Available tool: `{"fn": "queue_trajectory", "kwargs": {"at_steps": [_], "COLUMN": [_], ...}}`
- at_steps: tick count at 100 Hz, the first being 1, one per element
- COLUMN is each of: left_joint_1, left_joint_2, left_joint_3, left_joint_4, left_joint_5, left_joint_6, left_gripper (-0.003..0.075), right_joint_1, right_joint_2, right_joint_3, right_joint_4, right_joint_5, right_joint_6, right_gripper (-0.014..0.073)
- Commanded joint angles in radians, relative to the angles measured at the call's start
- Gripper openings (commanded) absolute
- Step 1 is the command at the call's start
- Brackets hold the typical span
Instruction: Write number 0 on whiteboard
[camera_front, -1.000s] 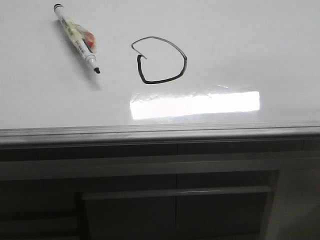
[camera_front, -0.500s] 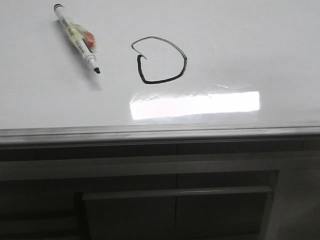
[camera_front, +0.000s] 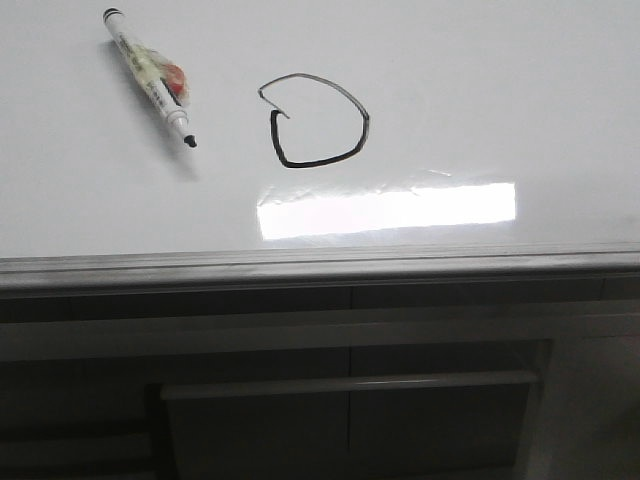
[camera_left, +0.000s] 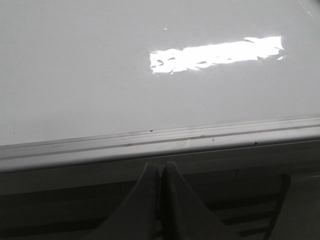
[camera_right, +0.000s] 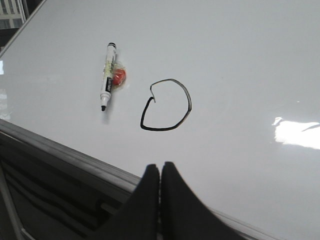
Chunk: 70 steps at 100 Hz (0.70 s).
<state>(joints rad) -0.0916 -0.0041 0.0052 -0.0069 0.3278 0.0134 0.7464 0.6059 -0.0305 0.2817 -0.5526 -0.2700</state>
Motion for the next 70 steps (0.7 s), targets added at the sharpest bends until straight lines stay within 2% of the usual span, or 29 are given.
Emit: {"fn": "queue_trajectory", "kwargs": {"at_steps": [1, 7, 14, 18, 36, 46, 70], "left_joint_1": [0.002, 0.002, 0.002, 0.002, 0.002, 0.002, 0.002], "left_joint_2": [-0.027, -0.027, -0.027, -0.027, -0.027, -0.027, -0.027], "left_joint_3": [0.031, 0.031, 0.031, 0.031, 0.031, 0.031, 0.031], "left_joint_4": [-0.010, -0.010, -0.010, -0.010, -0.010, -0.010, -0.010], "left_joint_5": [-0.048, -0.048, -0.048, -0.048, -0.048, -0.048, -0.048], "left_joint_6": [-0.001, -0.001, -0.001, -0.001, -0.001, -0.001, -0.001], "left_gripper": [-0.0020, -0.0020, -0.0020, -0.0020, -0.0020, -0.0020, -0.0020], "right_joint_1": [-0.018, -0.043, -0.099, -0.133, -0.298, -0.337, -0.337], "right_joint_2": [-0.011, -0.021, -0.037, -0.049, -0.147, -0.235, -0.482], "right_joint_3": [0.004, 0.025, 0.056, 0.054, 0.054, 0.054, 0.054], "right_joint_4": [-0.038, -0.057, -0.139, -0.186, -0.460, -0.475, -0.475], "right_joint_5": [-0.111, -0.109, -0.103, -0.042, 0.188, 0.309, 0.706], "right_joint_6": [0.000, 0.000, 0.032, 0.054, 0.318, 0.333, 0.333], "right_gripper": [-0.0047, -0.0047, -0.0047, -0.0047, -0.0047, -0.0047, -0.0047]}}
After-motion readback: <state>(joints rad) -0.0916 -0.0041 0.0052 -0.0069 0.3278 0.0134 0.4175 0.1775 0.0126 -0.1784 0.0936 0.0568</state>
